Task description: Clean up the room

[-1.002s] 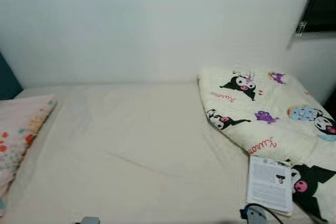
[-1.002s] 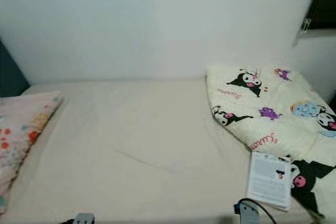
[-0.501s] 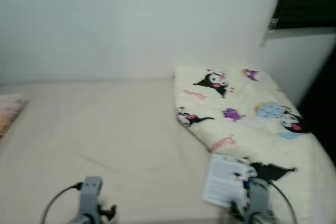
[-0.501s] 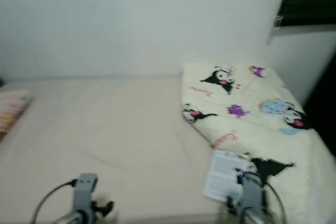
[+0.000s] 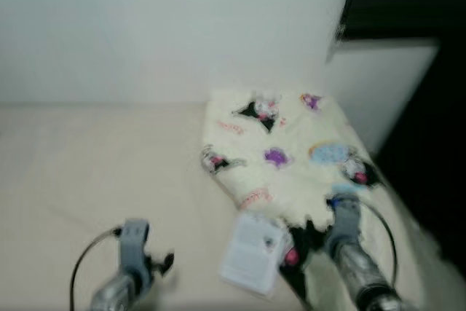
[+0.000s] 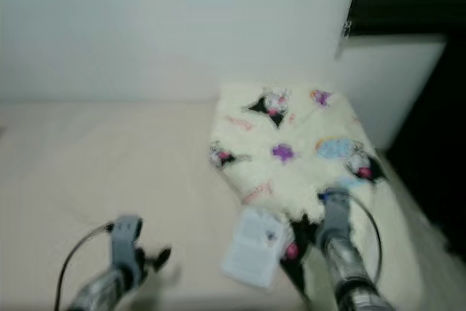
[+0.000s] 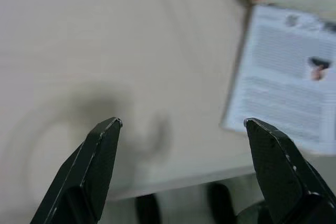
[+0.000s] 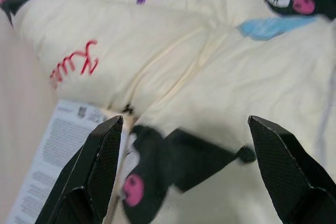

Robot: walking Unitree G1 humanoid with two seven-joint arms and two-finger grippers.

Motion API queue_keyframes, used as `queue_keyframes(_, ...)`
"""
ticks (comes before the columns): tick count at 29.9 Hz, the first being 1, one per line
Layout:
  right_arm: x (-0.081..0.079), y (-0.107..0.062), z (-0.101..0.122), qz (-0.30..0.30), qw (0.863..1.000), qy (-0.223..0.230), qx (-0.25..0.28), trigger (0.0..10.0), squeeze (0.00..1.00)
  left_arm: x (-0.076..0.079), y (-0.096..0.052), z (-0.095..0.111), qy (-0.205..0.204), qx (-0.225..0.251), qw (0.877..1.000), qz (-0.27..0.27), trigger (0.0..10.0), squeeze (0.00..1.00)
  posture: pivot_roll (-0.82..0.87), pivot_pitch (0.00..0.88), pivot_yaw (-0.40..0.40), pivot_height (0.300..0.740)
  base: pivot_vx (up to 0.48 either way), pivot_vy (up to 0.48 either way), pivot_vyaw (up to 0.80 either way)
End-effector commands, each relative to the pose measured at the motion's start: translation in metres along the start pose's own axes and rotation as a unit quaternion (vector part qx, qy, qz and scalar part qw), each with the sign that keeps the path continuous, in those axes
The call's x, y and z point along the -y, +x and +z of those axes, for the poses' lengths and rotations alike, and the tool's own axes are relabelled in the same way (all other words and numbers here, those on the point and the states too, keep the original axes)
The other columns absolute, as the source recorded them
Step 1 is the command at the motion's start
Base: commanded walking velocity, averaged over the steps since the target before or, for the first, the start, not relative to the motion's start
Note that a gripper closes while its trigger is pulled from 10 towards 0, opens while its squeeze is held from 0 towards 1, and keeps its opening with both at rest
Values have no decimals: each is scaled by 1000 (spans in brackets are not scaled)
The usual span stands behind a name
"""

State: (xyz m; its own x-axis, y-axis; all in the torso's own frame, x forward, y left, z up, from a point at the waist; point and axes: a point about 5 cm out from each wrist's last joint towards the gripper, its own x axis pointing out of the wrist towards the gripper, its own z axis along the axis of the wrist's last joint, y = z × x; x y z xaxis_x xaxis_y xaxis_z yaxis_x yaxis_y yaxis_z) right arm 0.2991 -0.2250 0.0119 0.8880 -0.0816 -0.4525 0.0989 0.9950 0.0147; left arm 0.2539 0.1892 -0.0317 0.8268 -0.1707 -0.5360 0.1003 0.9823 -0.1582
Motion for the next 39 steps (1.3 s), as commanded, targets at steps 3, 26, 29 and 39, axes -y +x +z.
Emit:
queue_keyframes(3,-1,2,6,2,1000,7,10,10000,0,4,2,3,-7,10,1000,-10,10000,0,-90,0,15,740,0,-480,0)
queue_keyframes(26,-11,7,25,28,999,-21,37,10000,0,-7,4,16,-92,38,994,41,10000,0,-100,0,13,740,0,-159,0)
queue_keyframes(29,-15,7,26,39,998,-24,40,10000,0,-21,0,15,-133,43,987,75,10000,0,-104,0,15,740,0,0,0)
queue_keyframes(39,-25,9,28,56,997,-54,26,10000,0,-54,-19,-5,-257,37,955,145,10000,0,-105,0,15,730,0,0,0)
